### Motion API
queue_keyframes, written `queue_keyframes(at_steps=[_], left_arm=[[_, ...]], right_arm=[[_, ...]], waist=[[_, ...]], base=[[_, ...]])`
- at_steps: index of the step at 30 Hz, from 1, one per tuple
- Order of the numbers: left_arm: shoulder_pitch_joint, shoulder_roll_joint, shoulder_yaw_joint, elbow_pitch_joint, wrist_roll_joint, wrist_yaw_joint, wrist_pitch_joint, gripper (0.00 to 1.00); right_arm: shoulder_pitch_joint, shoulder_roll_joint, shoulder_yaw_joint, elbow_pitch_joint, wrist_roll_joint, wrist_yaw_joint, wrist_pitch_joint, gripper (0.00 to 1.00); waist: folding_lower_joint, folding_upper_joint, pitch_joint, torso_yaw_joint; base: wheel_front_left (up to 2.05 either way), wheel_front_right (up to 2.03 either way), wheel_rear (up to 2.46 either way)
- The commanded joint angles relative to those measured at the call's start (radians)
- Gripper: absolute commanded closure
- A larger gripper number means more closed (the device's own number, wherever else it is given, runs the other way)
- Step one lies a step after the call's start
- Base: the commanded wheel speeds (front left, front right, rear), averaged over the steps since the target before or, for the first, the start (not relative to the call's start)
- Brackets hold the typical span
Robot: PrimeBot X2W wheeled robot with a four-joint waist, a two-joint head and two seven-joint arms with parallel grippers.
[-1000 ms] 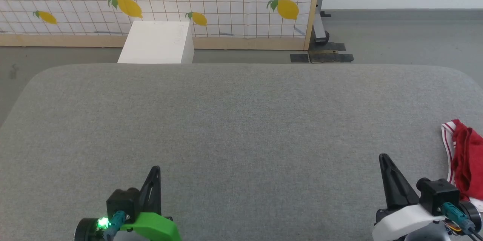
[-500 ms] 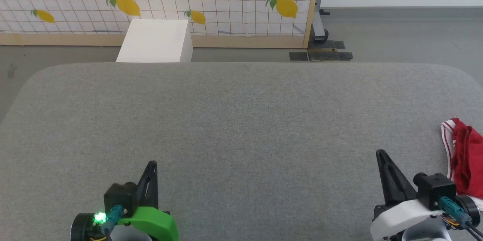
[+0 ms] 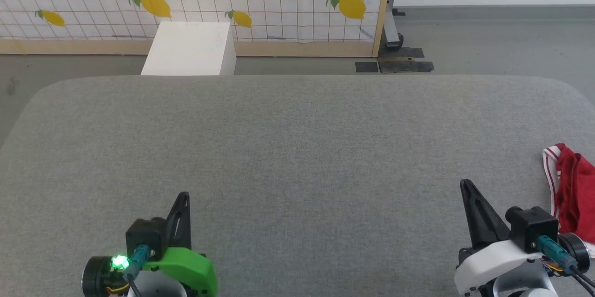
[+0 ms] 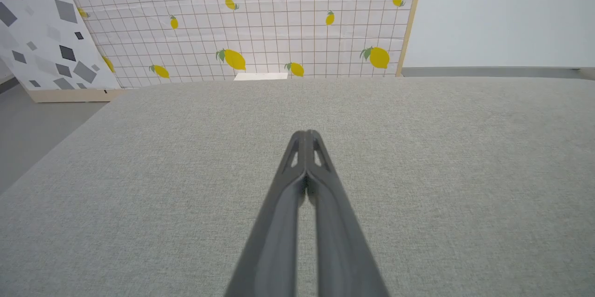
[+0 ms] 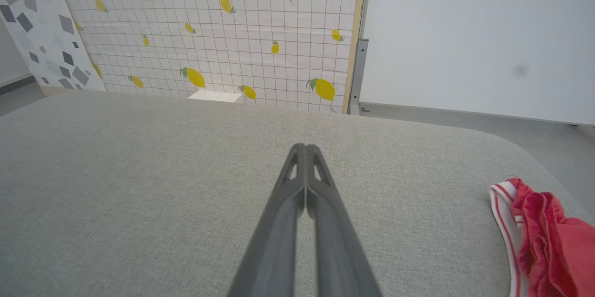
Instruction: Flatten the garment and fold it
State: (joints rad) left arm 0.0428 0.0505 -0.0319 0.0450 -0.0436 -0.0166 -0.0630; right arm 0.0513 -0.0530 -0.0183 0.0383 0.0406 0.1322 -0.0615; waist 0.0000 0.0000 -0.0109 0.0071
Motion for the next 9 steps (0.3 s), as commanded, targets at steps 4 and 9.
queue_keyframes(at_steps=[4, 9], left_arm=[[-0.021, -0.001, 0.009, -0.012, 0.013, 0.008, 0.013, 1.00], [-0.025, 0.000, 0.013, -0.019, 0.019, 0.010, 0.023, 1.00]], right_arm=[[-0.025, 0.002, 0.005, -0.013, -0.016, -0.001, 0.012, 1.00], [-0.030, 0.002, 0.007, -0.018, -0.021, -0.001, 0.021, 1.00]], waist=[[0.0000, 0.0000, 0.002, -0.001], [0.0000, 0.0000, 0.004, -0.002]], base=[[0.00, 0.00, 0.00], [0.00, 0.00, 0.00]])
